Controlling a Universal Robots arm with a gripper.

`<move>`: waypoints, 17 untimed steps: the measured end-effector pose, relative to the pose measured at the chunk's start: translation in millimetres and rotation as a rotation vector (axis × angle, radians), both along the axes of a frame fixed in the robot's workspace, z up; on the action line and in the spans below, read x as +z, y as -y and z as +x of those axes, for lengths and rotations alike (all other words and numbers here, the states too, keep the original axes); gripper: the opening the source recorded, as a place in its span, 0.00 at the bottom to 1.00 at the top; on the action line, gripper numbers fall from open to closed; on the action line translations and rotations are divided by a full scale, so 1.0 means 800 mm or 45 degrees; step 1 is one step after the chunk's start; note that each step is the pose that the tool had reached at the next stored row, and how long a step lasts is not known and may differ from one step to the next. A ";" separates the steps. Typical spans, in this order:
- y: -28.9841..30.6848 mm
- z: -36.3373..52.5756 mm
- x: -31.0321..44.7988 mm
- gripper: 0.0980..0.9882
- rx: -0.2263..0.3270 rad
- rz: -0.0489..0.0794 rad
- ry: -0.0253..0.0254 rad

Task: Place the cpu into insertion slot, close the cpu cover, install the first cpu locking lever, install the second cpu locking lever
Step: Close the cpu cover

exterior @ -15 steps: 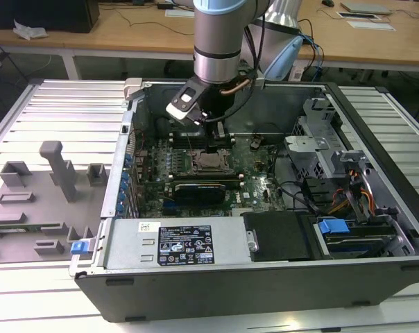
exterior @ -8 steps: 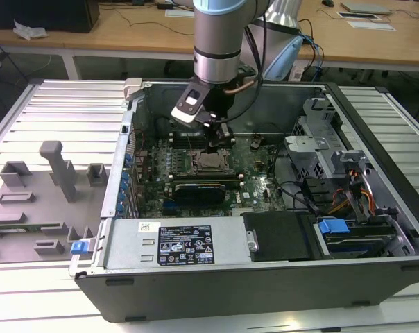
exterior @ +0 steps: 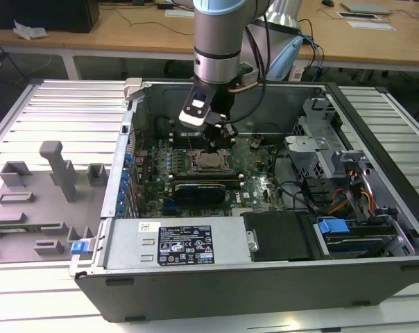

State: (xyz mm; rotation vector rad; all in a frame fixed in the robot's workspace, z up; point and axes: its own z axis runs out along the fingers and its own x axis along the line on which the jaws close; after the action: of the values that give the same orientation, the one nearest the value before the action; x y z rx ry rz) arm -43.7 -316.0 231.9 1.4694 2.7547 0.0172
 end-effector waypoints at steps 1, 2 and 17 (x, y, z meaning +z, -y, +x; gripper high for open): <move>0.0000 0.000 0.0000 0.01 0.080 0.000 0.0000; 0.0000 0.000 0.0000 0.01 0.152 0.000 -0.0001; 0.0000 0.000 -0.0018 0.01 0.668 0.000 0.0000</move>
State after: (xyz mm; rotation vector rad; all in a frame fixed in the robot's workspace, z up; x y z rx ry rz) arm -43.7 -316.0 230.5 0.7061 3.0447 0.0243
